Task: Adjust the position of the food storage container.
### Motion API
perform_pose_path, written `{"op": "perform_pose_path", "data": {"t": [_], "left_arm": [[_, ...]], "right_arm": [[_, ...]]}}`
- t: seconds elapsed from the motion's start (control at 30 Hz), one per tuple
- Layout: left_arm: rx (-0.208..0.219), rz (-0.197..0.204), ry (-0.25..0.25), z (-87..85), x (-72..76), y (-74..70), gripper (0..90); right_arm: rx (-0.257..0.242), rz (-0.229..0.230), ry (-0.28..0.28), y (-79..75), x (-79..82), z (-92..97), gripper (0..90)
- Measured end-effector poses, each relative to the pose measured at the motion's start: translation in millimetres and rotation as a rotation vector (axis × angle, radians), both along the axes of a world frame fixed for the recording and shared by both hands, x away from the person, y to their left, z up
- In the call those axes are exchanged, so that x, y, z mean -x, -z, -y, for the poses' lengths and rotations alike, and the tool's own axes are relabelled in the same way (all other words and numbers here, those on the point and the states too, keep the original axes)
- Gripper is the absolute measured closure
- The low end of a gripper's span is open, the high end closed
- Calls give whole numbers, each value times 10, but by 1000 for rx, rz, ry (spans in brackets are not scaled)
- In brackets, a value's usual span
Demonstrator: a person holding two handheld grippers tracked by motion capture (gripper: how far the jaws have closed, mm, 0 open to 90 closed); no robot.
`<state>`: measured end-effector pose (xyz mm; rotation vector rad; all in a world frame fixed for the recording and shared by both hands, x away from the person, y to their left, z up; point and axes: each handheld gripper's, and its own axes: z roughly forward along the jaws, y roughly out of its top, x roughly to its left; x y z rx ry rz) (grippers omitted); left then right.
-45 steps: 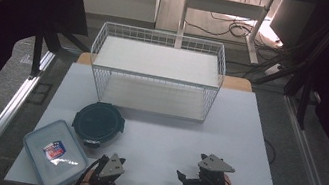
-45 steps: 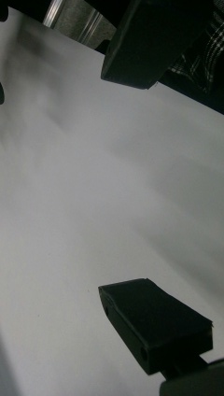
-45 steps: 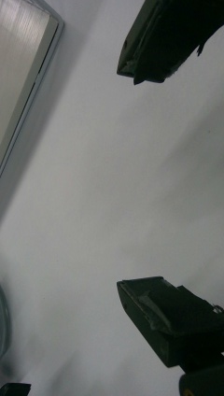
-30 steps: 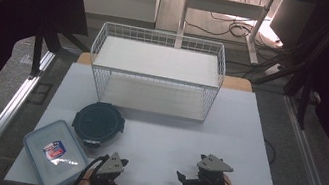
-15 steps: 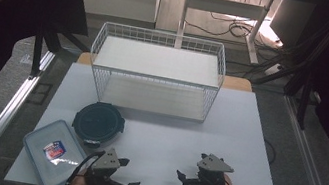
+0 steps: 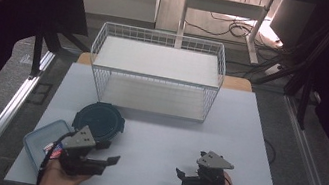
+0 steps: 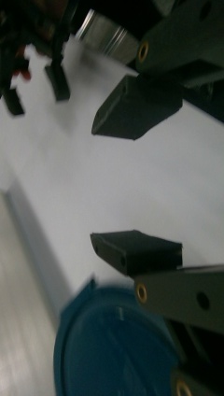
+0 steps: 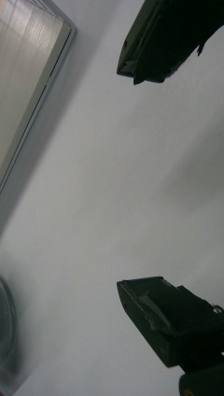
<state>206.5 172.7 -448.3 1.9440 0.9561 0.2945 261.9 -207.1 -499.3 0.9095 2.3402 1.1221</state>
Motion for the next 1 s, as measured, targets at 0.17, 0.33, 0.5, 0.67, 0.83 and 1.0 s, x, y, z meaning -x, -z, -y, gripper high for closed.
{"op": "perform_pose_path", "data": {"t": [0.17, 0.33, 0.5, 0.67, 0.83, 1.0], "left_arm": [[-21, -18, -85, -330, -186, -34, 587], [-56, -53, -195, -672, -406, -12, 770], [-91, -108, -287, -949, -659, 35, 897], [-145, -169, -362, -1097, -861, 134, 899], [-231, -225, -380, -1112, -990, 269, 899], [-277, -237, -384, -1071, -1018, 306, 900]], "right_arm": [[4, 0, -6, -9, -13, -22, 5], [1, -5, 1, -24, -30, -17, 5], [-1, -19, -6, -14, -50, -36, 5], [7, -31, -11, -8, -52, -49, 5], [10, -40, -5, -4, -62, -37, 5], [17, -51, -11, 3, -59, -50, 5]]}}
